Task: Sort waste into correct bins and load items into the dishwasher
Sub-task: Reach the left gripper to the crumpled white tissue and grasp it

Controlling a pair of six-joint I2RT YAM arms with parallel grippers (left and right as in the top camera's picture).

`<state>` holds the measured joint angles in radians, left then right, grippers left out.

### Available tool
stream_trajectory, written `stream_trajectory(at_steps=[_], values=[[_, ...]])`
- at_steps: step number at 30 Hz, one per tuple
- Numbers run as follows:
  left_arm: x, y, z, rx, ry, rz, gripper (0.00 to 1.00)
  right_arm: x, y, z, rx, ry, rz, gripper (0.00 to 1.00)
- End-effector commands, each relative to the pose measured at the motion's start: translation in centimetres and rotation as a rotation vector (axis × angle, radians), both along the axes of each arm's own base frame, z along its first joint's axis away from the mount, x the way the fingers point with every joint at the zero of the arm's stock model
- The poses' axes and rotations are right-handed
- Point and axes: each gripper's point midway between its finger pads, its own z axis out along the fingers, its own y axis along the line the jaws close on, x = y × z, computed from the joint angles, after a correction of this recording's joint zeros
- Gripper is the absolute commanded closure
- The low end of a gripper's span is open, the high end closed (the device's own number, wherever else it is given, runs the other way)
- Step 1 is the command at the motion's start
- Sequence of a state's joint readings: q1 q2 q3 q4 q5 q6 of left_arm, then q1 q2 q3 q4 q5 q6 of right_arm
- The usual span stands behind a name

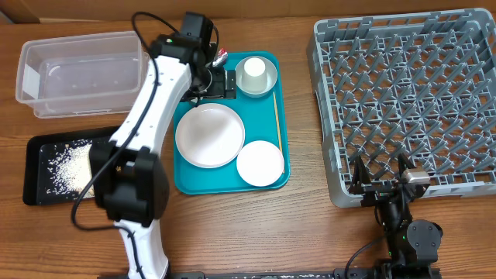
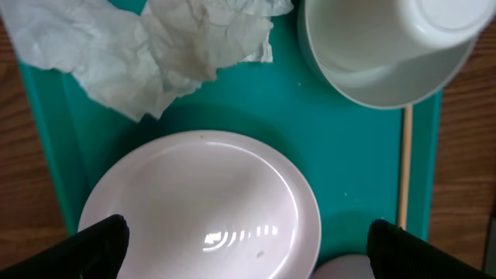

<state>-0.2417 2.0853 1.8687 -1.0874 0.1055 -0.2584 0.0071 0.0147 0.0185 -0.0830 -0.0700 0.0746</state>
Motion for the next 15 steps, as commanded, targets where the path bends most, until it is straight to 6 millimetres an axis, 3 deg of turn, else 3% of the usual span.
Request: stream_trajectory(at_steps=[1,9,15], values=[[1.2,-0.5,-0.7,-0.011,-0.024,-0.022,0.0,0.0,-0.2,-0.2,-0.004,-0.005,-0.012,0.0],[5.1,1.7,-2.3,0.128,-0.145,0.044,0.0,0.0,-0.2,-0.2,-0.004,-0.005,-0.012,0.0],[5.9,1.5,-4.3,0.133,-0.14,0.044,0.0,0.0,-0.2,-0.2,-0.004,-0.005,-0.012,0.0]])
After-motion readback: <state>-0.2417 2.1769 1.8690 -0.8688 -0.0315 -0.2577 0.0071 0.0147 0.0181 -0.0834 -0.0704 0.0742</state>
